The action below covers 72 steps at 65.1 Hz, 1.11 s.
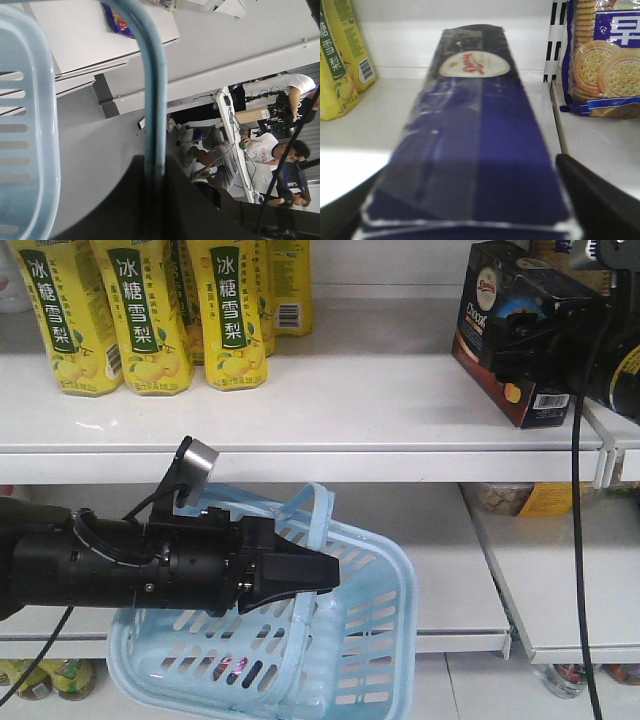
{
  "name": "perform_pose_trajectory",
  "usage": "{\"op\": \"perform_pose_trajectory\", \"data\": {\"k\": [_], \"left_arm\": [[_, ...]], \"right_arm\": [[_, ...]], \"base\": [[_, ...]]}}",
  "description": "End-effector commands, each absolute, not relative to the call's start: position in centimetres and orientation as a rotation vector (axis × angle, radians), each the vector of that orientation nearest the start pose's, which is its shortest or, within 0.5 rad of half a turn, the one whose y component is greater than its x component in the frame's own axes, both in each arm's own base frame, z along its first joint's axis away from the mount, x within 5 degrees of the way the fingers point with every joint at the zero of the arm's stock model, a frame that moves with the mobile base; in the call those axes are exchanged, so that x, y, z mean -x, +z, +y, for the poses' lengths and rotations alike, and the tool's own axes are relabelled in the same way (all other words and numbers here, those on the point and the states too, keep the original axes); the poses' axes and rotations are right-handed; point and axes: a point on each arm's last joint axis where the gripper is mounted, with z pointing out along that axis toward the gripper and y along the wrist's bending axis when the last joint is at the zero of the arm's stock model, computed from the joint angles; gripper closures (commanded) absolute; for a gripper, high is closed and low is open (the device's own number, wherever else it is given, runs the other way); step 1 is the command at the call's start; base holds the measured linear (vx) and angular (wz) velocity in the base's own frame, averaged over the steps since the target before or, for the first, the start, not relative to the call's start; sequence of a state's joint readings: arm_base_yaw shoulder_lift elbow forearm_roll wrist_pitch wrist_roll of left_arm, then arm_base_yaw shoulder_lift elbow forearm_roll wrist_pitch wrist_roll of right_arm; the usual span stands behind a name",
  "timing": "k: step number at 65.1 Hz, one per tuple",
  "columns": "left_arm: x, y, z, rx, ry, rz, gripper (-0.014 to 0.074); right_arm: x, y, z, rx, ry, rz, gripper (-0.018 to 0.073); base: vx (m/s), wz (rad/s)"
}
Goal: Left arm holds basket, right arm returns cookies
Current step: 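Place the cookie box on the upper shelf beside the drinks, release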
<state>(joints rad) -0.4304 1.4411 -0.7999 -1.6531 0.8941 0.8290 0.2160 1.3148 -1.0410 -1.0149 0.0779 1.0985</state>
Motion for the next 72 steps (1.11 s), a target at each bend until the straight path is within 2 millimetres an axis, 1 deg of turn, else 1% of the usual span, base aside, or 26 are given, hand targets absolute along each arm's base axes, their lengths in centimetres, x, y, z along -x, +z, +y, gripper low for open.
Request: {"op": "perform_pose_trajectory", "data": {"k": [1,11,21,27,32,35,40,46,54,62,72], "left_arm": [[-22.6,29.7,-18.0,-0.092,-1.768,2.124,0.0599],[-22.6,29.7,-18.0,-0.092,-1.768,2.124,0.0599],[-22.6,29.7,-18.0,-0.092,-1.768,2.124,0.0599],[-22.6,29.7,-18.0,-0.092,-1.768,2.124,0.0599],[-22.6,29.7,-18.0,-0.092,-1.768,2.124,0.0599],[-22.6,29.7,-18.0,-0.092,-1.768,2.124,0.0599],[-22.6,29.7,-18.0,-0.092,-1.768,2.124,0.0599],[-22.6,29.7,-18.0,-0.092,-1.768,2.124,0.0599],[-22.6,29.7,-18.0,-0.092,-1.768,2.124,0.0599],[-22.6,29.7,-18.0,-0.092,-1.768,2.124,0.0599],[-22.6,29.7,-18.0,-0.092,-1.768,2.124,0.0599]], "right_arm": [[-28.7,38.8,5.8,0.076,0.191,1.7,-0.0043],[-27.3,40.0,5.1,0.027,0.167,1.679,-0.0029],[-26.1,40.8,4.6,-0.074,0.208,1.679,-0.0028],[-25.1,41.1,5.5,-0.002,0.175,1.692,-0.0028],[-24.3,41.1,7.4,0.127,0.149,1.704,-0.0028],[-23.9,41.0,8.0,0.165,0.13,1.725,-0.0028],[-23.1,40.5,8.9,0.18,0.103,1.783,-0.0028],[-22.3,40.2,9.0,0.17,0.058,1.842,-0.0028],[-21.1,40.6,8.5,0.162,0.004,1.861,-0.0028],[-19.5,41.5,7.2,0.11,-0.01,1.856,-0.0028],[-16.7,43.1,5.5,0.074,0.035,1.814,-0.0028]], "base": [[0.0,0.0],[0.0,0.0],[0.0,0.0],[0.0,0.0],[0.0,0.0],[0.0,0.0],[0.0,0.0],[0.0,0.0],[0.0,0.0],[0.0,0.0],[0.0,0.0]]}}
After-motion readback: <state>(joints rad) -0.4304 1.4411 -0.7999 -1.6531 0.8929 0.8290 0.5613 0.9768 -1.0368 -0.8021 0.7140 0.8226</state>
